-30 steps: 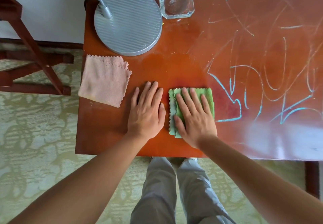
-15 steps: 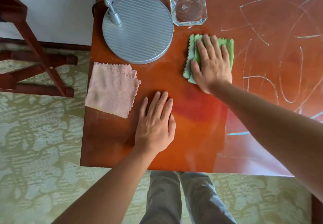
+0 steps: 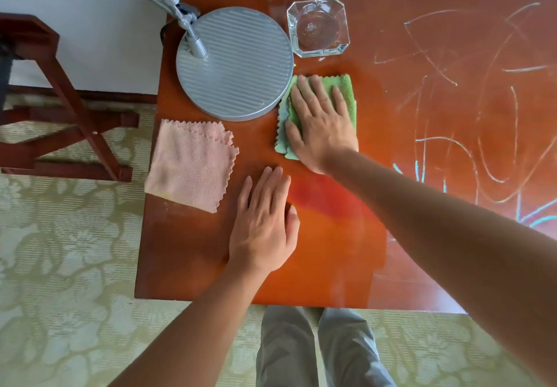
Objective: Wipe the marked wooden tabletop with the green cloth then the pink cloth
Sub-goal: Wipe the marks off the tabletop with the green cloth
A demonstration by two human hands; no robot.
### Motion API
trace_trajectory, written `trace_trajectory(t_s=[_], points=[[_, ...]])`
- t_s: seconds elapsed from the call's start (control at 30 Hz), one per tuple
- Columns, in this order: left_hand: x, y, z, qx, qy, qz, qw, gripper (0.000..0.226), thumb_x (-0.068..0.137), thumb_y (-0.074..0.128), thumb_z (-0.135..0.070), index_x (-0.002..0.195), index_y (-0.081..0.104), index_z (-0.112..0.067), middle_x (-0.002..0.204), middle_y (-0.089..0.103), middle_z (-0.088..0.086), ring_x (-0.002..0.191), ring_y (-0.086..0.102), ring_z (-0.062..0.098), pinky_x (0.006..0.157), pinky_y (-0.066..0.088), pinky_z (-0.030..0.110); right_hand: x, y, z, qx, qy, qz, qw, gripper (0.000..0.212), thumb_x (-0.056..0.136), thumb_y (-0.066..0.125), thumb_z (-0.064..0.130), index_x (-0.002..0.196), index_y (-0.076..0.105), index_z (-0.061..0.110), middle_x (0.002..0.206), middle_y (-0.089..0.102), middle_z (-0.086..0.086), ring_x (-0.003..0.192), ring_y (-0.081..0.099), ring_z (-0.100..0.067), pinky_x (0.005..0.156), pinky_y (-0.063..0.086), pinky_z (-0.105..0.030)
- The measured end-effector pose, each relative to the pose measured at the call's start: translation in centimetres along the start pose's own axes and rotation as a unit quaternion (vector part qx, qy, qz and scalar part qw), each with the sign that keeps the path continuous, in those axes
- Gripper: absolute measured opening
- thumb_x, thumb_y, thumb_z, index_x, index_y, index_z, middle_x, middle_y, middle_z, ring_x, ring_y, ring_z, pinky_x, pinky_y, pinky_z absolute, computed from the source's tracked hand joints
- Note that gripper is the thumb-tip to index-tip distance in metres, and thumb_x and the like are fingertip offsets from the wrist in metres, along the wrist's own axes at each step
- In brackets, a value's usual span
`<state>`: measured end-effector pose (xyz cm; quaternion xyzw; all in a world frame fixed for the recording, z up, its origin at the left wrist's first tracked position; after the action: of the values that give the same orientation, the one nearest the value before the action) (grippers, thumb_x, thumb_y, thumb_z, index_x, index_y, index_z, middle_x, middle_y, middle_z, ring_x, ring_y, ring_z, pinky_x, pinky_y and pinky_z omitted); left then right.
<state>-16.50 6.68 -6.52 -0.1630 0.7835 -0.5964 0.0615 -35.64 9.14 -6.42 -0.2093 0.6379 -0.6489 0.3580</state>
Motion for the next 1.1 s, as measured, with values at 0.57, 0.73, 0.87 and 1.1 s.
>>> trace_trajectory(t_s=[0.57, 0.73, 0.87, 1.1], points=[[0.0, -0.4, 0.2, 0.034, -0.002, 0.051, 0.998, 0.054, 0.099, 0.033, -0.042, 0.143, 0.055, -0.018, 0.159, 0.042, 0.008, 0.150, 0.032, 0.032, 0.119, 0.019, 0.062, -18.4, 3.8, 1.6, 0.029, 0.000, -0.014, 0.999, 0.066, 0.104, 0.029, 0.048, 0.161, 0.027, 0.015, 0.169, 0.018, -0.005, 0.158, 0.007, -0.026, 0.127, 0.008, -0.050], [0.0, 0.0, 0.2, 0.029, 0.003, 0.041, 0.999, 0.050, 0.098, 0.042, -0.037, 0.142, 0.056, -0.019, 0.159, 0.042, 0.008, 0.150, 0.032, 0.032, 0.118, 0.022, 0.063, -18.1, 4.0, 1.4, 0.034, -0.002, -0.020, 0.999, 0.067, 0.102, 0.031, 0.049, 0.161, 0.026, 0.016, 0.169, 0.017, -0.004, 0.158, 0.006, -0.025, 0.126, 0.008, -0.050], [-0.1, 0.0, 0.3, 0.013, 0.003, 0.017, 1.000, 0.046, 0.097, 0.045, -0.033, 0.138, 0.059, -0.018, 0.157, 0.046, 0.008, 0.149, 0.035, 0.032, 0.118, 0.022, 0.062, -12.4, 2.5, -1.4, 0.049, 0.070, -0.033, 0.996, 0.071, 0.100, 0.026, 0.052, 0.162, 0.024, 0.019, 0.170, 0.016, -0.003, 0.158, 0.006, -0.024, 0.127, 0.007, -0.049], [-0.4, 0.2, 0.3, 0.018, 0.005, 0.008, 1.000, 0.045, 0.098, 0.043, -0.034, 0.137, 0.060, -0.020, 0.155, 0.047, 0.009, 0.148, 0.037, 0.032, 0.117, 0.023, 0.062, 1.1, -0.7, -7.7, 0.034, 0.109, -0.025, 0.993, 0.076, 0.096, 0.013, 0.057, 0.164, 0.012, 0.022, 0.172, 0.007, -0.001, 0.158, -0.001, -0.022, 0.126, -0.002, -0.044]])
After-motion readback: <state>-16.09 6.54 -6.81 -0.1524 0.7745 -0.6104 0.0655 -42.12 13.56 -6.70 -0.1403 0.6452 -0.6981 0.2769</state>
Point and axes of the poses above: each hand's wrist, its own x-axis towards the middle knuckle, its own y-axis out of the palm, z = x × y, the point moved 5 cm from there along x, towards the middle knuckle
